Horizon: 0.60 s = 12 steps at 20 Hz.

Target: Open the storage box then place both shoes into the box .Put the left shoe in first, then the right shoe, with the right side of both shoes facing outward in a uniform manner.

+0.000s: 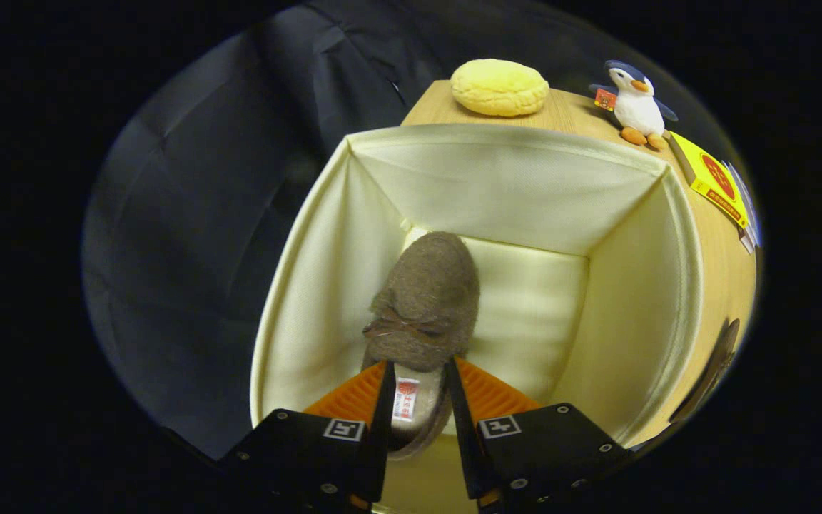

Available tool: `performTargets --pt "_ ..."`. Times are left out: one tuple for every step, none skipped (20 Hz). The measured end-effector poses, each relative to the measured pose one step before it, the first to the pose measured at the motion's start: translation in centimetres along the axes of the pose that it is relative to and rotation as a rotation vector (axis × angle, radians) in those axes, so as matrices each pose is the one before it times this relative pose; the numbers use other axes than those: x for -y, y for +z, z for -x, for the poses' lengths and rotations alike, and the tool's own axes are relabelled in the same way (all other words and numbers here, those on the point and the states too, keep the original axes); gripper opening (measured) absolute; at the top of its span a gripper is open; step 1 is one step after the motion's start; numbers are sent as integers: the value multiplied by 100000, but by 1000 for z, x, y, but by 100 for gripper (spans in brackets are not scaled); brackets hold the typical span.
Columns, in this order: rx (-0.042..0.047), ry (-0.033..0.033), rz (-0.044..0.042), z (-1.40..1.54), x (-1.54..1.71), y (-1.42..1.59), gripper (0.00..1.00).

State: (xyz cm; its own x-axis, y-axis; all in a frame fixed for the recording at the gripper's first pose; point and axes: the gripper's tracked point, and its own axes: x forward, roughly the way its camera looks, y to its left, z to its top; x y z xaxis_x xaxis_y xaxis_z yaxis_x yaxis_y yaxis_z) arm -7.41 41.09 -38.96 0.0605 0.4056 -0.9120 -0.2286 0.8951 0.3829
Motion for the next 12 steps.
performTargets --pt "936 2770 725 923 -267 -17 48" --pt "759 2573 337 1089 -219 -149 59" --pt "1212 2629 497 1260 -220 20 63" --pt "2522 2443 915 1393 -241 323 68" --pt "3638 1251 1702 1428 76 620 73" --pt "3940 732 2213 1449 262 572 78" --pt "3206 271 1482 1446 440 409 81" --pt "2983 901 733 1514 402 212 85" --pt "3219 1110 183 1584 414 339 87" --pt "2890 477 277 1504 758 180 90" --pt "2817 -237 390 1563 993 133 91" --pt "3126 -1123 839 1400 1366 39 94"
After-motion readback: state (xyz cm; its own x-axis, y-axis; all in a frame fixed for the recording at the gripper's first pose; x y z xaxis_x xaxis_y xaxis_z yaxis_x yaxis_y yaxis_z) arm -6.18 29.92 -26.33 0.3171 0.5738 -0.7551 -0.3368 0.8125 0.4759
